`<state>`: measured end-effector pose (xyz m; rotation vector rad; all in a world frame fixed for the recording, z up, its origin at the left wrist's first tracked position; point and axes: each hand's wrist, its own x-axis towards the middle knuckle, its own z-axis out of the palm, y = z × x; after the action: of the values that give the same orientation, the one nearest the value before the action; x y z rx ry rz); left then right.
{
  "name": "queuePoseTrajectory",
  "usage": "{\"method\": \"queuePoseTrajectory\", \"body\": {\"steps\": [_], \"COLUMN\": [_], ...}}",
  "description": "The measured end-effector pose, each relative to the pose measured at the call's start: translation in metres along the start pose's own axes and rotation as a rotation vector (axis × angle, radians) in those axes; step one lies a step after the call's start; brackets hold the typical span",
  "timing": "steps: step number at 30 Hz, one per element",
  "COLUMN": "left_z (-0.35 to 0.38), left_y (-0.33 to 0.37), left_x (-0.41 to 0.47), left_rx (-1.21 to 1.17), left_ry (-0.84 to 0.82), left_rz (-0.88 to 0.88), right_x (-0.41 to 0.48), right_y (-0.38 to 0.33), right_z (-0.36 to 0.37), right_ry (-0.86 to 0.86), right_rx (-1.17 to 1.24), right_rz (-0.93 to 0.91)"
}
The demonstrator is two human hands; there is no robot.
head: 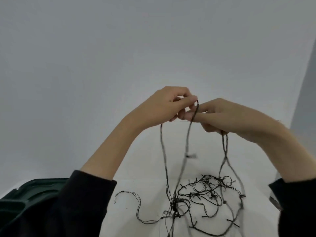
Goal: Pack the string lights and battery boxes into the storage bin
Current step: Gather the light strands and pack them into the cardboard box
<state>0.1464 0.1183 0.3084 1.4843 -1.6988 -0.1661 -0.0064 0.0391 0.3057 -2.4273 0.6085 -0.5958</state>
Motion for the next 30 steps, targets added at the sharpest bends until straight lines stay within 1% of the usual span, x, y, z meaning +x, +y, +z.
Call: {"method": "queuePoseTrajectory", "body": {"steps": [3,4,6,8,10,12,13,14,15,16,17,18,19,20,22,23,24,26,27,28,30], "left_z": [-0.005,-0.005,-0.003,-0.003,-0.008,-0.017,-0.021,-0.024,-0.026,-0.027,-0.027,-0.026,-0.024,-0.02,-0.012,-0.008,-0.005,-0.006,-0.008,-0.011,-0.018], "left_y": [-0.009,-0.011,-0.014,-0.017,-0.03,-0.053,-0.065,-0.075,-0.081,-0.084,-0.082,-0.075,-0.064,-0.052,-0.03,-0.023,-0.019,-0.024,-0.031,-0.042,-0.068], "left_x": [-0.003,-0.004,-0.004,-0.005,-0.012,-0.027,-0.034,-0.04,-0.043,-0.043,-0.04,-0.035,-0.029,-0.022,-0.008,-0.004,0.0,-0.002,-0.007,-0.014,-0.03], "left_rx": [-0.015,-0.041,-0.101,-0.152,-0.196,-0.195,-0.169,-0.138,-0.115,-0.1,-0.089,-0.074,-0.047,0.001,0.142,0.206,0.251,0.259,0.212,0.143,0.035], "left_ry": [0.015,0.012,-0.001,0.005,-0.027,-0.112,-0.153,-0.176,-0.171,-0.132,-0.075,-0.032,-0.019,-0.039,-0.112,-0.129,-0.124,-0.079,-0.077,-0.101,-0.204], "left_rz": [-0.028,-0.037,-0.036,-0.045,-0.075,-0.134,-0.181,-0.231,-0.271,-0.292,-0.283,-0.249,-0.202,-0.152,-0.067,-0.04,-0.024,-0.037,-0.07,-0.12,-0.245], "right_x": [0.0,0.001,0.001,0.004,0.004,-0.001,-0.004,-0.007,-0.008,-0.01,-0.01,-0.008,-0.005,-0.001,0.007,0.01,0.013,0.015,0.014,0.012,0.006], "right_y": [0.003,0.004,0.004,0.004,0.008,0.014,0.018,0.021,0.025,0.027,0.027,0.023,0.018,0.013,0.006,0.005,0.006,0.013,0.018,0.022,0.034], "right_z": [-0.008,-0.009,-0.004,0.001,-0.006,-0.024,-0.032,-0.037,-0.04,-0.038,-0.033,-0.026,-0.019,-0.012,0.005,0.014,0.017,0.012,0.006,-0.003,-0.021], "right_ry": [-0.003,-0.013,-0.062,-0.049,0.085,0.281,0.359,0.398,0.392,0.352,0.313,0.288,0.255,0.209,0.062,0.004,-0.014,0.01,0.045,0.099,0.228], "right_rx": [0.229,0.267,0.221,0.172,0.239,0.391,0.41,0.336,0.169,-0.063,-0.281,-0.408,-0.44,-0.401,-0.288,-0.271,-0.245,-0.158,-0.08,0.028,0.205], "right_rz": [0.024,0.031,0.012,-0.027,-0.03,0.007,0.014,0.022,0.037,0.055,0.063,0.065,0.062,0.047,0.011,-0.024,-0.054,-0.042,-0.007,0.031,0.079]}}
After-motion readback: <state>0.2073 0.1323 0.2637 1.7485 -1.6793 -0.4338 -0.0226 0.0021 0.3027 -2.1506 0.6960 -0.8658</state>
